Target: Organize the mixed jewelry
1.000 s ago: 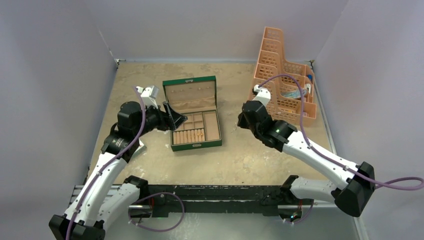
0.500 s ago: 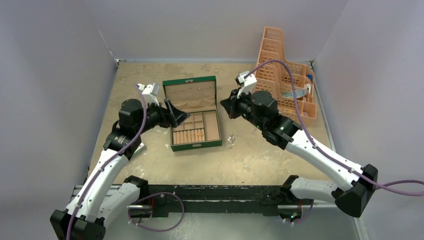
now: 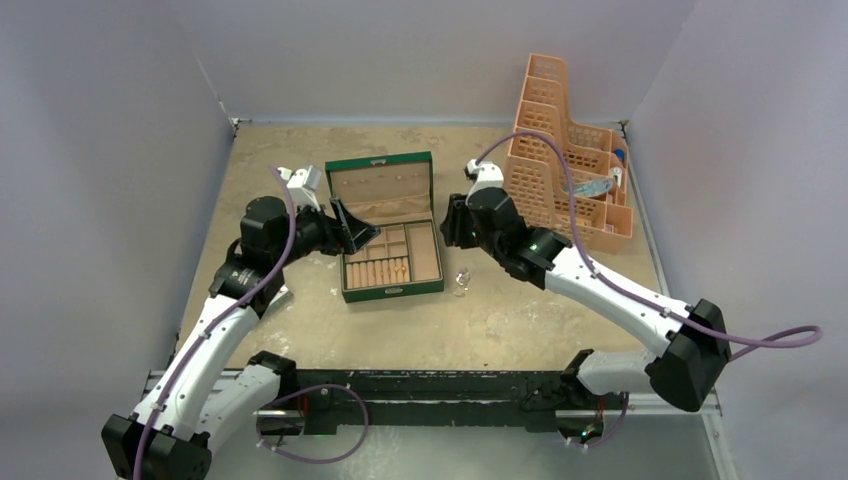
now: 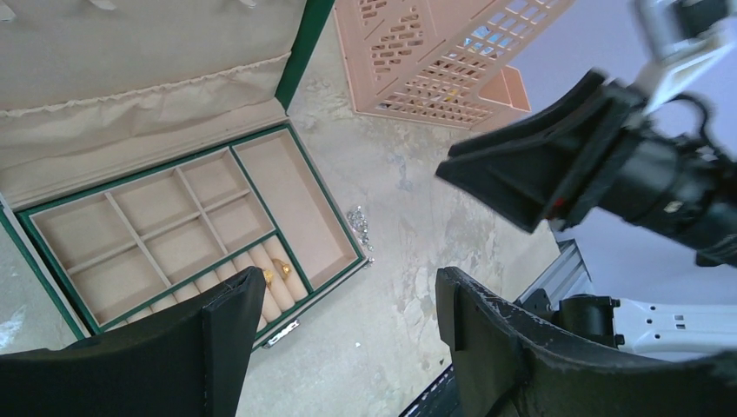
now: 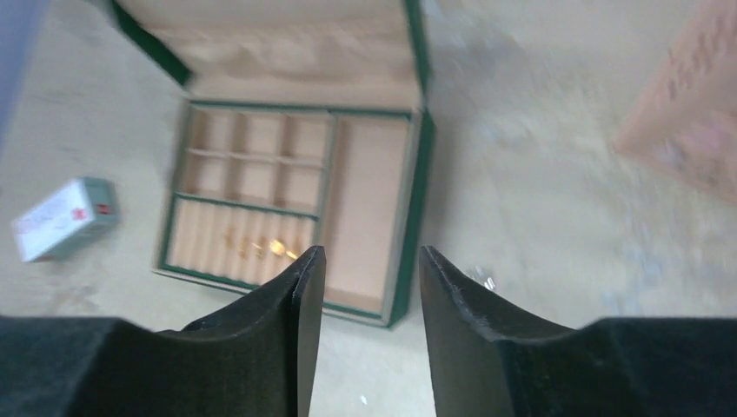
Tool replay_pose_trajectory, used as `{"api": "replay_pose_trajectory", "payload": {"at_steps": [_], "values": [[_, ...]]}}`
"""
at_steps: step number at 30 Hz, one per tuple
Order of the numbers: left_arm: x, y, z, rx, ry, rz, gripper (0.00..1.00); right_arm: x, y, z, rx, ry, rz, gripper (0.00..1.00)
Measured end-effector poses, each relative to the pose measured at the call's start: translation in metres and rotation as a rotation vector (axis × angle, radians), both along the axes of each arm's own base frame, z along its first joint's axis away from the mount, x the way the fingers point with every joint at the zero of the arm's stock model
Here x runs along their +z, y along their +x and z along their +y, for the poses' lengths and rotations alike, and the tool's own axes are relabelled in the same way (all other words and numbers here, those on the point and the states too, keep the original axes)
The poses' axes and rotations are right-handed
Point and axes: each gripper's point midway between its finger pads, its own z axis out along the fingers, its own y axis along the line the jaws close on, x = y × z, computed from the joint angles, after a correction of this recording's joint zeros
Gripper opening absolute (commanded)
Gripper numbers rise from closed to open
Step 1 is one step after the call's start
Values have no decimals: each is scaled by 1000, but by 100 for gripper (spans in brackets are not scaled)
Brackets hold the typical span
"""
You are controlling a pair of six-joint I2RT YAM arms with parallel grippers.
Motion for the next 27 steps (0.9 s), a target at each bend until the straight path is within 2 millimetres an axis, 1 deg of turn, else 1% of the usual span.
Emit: {"api": "replay_pose_trajectory", "payload": {"at_steps": [3,6,8,10,15,18,22,27], "values": [[-3,0,0,0,2,6,72,-43,-12,-21,-101,-51,126,51],[-8,0,0,0,6,19,71,-85,-25,-37,-162,-112,238,49],[-10,1,0,0,9,27,71,-104,-31,-41,-172,-144,285,47],[-12,1,0,0,10,32,71,-119,-35,-41,-166,-168,325,45],[-14,0,0,2,14,42,71,-153,-40,-38,-157,-224,410,44],[-13,0,1,8,15,40,71,-170,-43,-39,-163,-258,452,42],[-13,1,2,12,17,39,71,-184,-46,-42,-177,-285,488,41],[-16,1,2,15,19,43,71,-196,-50,-48,-192,-323,516,36]]}}
